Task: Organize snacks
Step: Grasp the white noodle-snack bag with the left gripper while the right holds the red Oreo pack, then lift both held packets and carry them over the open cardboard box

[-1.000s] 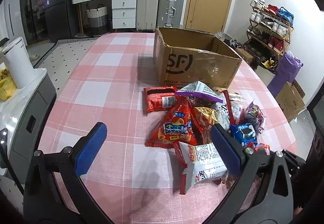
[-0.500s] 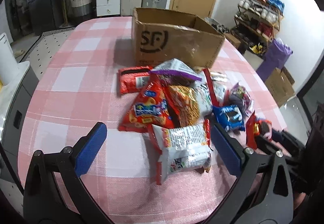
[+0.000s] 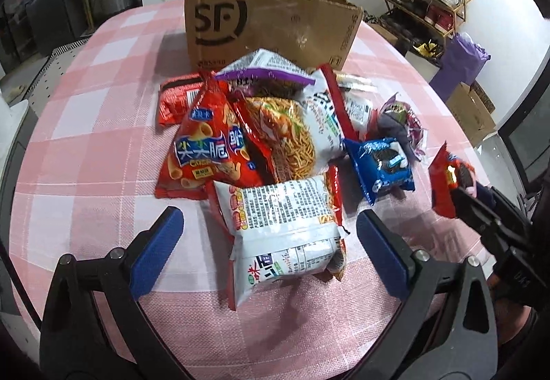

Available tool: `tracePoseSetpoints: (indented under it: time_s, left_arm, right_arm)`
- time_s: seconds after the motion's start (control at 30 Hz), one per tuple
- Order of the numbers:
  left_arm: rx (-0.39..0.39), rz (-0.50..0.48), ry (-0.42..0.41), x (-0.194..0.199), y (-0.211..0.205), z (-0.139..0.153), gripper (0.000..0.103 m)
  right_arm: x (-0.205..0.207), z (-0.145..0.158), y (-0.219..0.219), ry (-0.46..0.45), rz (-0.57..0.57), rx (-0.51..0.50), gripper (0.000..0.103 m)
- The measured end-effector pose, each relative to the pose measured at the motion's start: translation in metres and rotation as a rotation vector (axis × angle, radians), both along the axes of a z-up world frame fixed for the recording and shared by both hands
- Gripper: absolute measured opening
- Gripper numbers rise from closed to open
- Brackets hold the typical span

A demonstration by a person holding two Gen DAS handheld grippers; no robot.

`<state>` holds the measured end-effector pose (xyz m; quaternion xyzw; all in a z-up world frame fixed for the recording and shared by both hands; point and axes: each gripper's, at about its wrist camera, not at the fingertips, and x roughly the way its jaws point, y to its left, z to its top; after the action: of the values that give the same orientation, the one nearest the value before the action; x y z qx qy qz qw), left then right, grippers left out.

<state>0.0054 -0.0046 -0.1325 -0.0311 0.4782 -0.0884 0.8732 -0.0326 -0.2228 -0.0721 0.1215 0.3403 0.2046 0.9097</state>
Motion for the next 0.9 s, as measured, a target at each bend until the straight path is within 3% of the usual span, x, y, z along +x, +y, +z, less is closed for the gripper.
tracePoseSetpoints:
  time_s: [0.13,0.3,0.53,0.9]
  left_arm:
    - [-0.002,-0.021,0.033,0.004,-0.005,-0.011,0.081]
    - [-0.095,-0.086,0.060,0.007,-0.008,-0.020,0.057]
    - [-0.093,-0.130,0.044,0.007,-0.018,-0.020,0.053]
    - [-0.111,-0.111,-0.063,-0.001,-0.003,0.027,0.053]
  right_arm:
    - [-0.001,0.000,-0.002,0.000,-0.001,0.001,0.049]
    - [0.000,-0.001,-0.002,-0.001,0.000,0.000,0.049]
    - [0.000,-0.001,-0.003,-0.004,-0.002,-0.004,0.049]
    - [0.002,0.012,-0.003,-0.036,-0.003,-0.011,0.049]
